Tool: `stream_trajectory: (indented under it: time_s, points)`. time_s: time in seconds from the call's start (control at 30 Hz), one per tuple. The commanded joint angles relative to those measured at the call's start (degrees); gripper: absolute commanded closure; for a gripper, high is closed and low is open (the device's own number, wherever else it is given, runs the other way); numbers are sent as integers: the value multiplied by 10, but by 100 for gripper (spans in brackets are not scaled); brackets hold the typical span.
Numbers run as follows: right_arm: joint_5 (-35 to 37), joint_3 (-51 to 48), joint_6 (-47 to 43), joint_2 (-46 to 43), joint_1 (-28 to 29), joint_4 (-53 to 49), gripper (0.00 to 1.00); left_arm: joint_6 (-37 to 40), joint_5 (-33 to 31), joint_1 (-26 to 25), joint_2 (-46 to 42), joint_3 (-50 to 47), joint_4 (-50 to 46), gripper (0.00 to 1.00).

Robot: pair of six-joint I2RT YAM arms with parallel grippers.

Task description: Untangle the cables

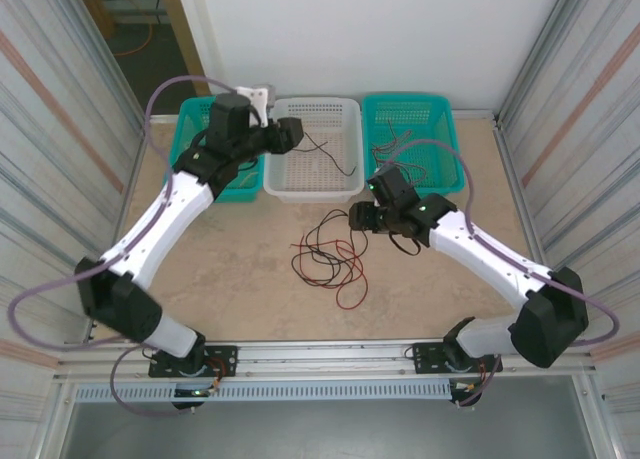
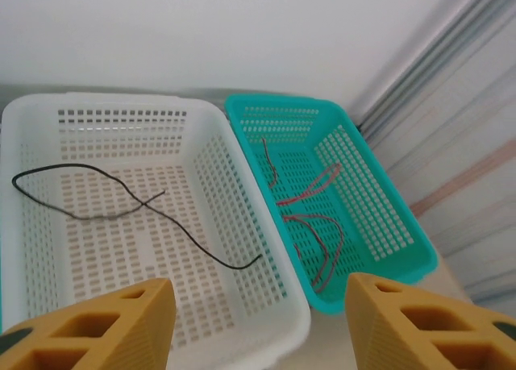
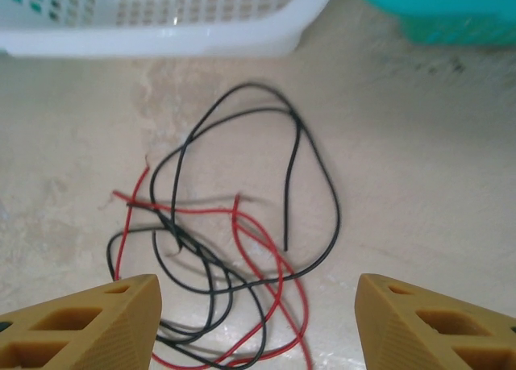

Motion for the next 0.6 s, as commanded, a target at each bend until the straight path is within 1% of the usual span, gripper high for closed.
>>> stream_trajectory:
  time_s: [0.0,0.07,0.13,0.2,0.23,0.27,0.33,0.4,0.47,0.57]
  points:
    - [-6,-11,37,31,36,27,38,13,-22,-22,-94,-82,-2,41]
    - [22,-2,40,65,57,25,40,1,-8,-25,-149,-146,-4,41]
    - [28,4,45,93,60,25,46,-16,8,-26,-195,-195,-14,41]
    - [44,10,47,117,58,20,50,-31,24,-26,-235,-231,-25,41]
    - [63,15,46,128,55,8,51,-38,31,-26,-254,-249,-26,41]
    - [83,18,47,138,50,-5,54,-41,37,-26,-272,-265,-25,42]
    - [97,17,50,155,32,-17,62,-45,41,-26,-296,-286,-25,42]
    - [93,11,61,168,14,-22,66,-46,33,-26,-310,-293,-29,43]
    - [95,5,66,180,4,-22,68,-46,33,-26,-312,-294,-27,45]
    - [91,9,60,206,0,-18,70,-48,60,-26,-294,-293,-12,47]
